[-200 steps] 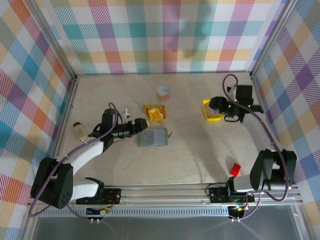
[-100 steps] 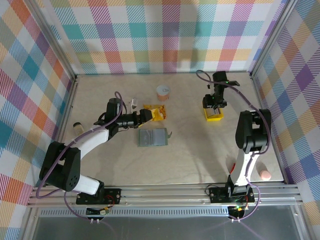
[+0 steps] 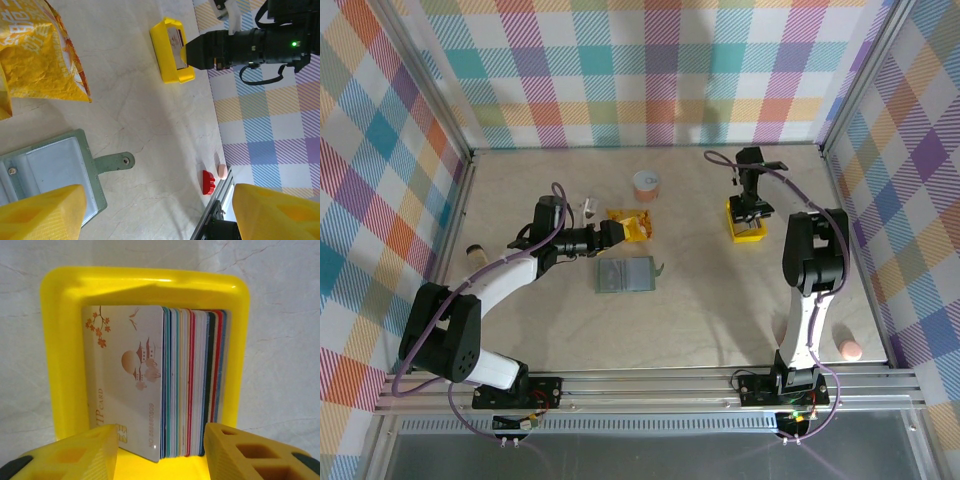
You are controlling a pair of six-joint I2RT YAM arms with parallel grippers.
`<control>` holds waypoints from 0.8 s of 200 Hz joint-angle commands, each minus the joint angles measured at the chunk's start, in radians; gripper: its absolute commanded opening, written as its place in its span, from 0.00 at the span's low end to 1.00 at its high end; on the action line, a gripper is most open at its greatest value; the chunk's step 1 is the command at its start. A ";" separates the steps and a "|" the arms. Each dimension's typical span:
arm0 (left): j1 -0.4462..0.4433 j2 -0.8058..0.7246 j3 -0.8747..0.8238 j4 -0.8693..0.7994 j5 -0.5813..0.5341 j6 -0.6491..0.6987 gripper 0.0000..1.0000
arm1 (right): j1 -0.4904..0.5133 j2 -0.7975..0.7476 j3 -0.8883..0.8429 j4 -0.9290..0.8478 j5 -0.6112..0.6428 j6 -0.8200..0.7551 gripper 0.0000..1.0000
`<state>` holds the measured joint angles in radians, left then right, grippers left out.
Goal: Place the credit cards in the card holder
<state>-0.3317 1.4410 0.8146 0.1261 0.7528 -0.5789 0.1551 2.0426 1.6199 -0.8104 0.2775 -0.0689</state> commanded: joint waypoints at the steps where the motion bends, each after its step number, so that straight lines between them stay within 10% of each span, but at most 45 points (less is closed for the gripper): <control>1: -0.003 -0.011 0.012 -0.010 0.034 0.022 0.76 | 0.006 0.023 0.027 -0.015 0.009 -0.021 0.50; 160: -0.003 -0.017 0.014 -0.022 0.033 0.018 0.74 | 0.032 0.066 0.031 0.031 0.124 -0.058 0.39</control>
<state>-0.3317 1.4406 0.8146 0.1253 0.7670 -0.5789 0.1848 2.0987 1.6325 -0.7891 0.3820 -0.1181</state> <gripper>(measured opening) 0.738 0.390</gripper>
